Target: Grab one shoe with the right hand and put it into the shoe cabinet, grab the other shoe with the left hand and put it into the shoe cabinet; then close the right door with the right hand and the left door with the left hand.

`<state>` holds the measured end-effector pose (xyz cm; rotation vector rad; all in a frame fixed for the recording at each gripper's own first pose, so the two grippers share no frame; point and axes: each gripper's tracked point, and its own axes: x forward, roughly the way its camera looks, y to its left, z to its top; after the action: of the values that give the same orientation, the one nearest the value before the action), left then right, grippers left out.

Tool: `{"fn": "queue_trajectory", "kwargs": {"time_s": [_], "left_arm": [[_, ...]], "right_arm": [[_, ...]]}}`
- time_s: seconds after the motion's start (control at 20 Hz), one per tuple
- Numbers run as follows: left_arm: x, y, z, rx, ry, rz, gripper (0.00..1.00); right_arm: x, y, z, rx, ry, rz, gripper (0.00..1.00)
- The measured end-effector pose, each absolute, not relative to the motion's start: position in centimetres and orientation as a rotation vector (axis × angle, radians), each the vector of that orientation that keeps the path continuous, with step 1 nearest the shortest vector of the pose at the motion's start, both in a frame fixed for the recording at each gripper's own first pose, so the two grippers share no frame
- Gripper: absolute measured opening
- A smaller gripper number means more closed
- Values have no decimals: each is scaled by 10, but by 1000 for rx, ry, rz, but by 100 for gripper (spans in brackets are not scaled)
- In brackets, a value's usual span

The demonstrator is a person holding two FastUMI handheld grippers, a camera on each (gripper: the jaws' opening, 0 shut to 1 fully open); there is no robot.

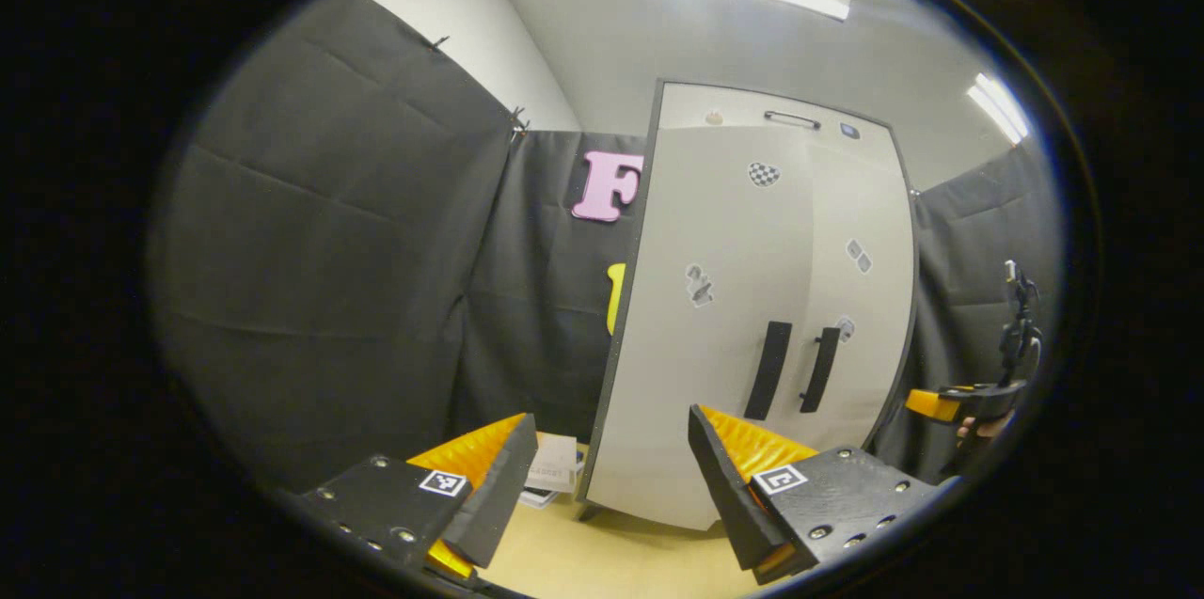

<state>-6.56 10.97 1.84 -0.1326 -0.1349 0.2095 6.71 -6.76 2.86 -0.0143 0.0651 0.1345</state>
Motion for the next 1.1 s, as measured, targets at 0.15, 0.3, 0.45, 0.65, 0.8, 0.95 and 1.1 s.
{"fn": "queue_trajectory", "kwargs": {"time_s": [0.15,0.3,0.45,0.65,0.8,0.95,1.1], "left_arm": [[-67,103,16,-115,-124,200,93],[-66,90,8,-127,-131,172,93],[-64,79,-6,-141,-100,167,94],[-58,60,-14,-87,-55,156,93],[-55,46,-13,-42,-31,157,93],[-48,34,-13,-19,-12,172,100],[-41,18,-16,-15,4,181,100]], "right_arm": [[64,-66,22,-36,77,144,98],[62,-52,9,-35,118,195,98],[57,-37,-6,-65,171,257,98],[49,-27,-19,-70,206,320,99],[48,-33,-26,-66,220,334,99],[48,-45,-30,-38,228,336,99],[43,-56,-39,-21,248,363,98]]}}
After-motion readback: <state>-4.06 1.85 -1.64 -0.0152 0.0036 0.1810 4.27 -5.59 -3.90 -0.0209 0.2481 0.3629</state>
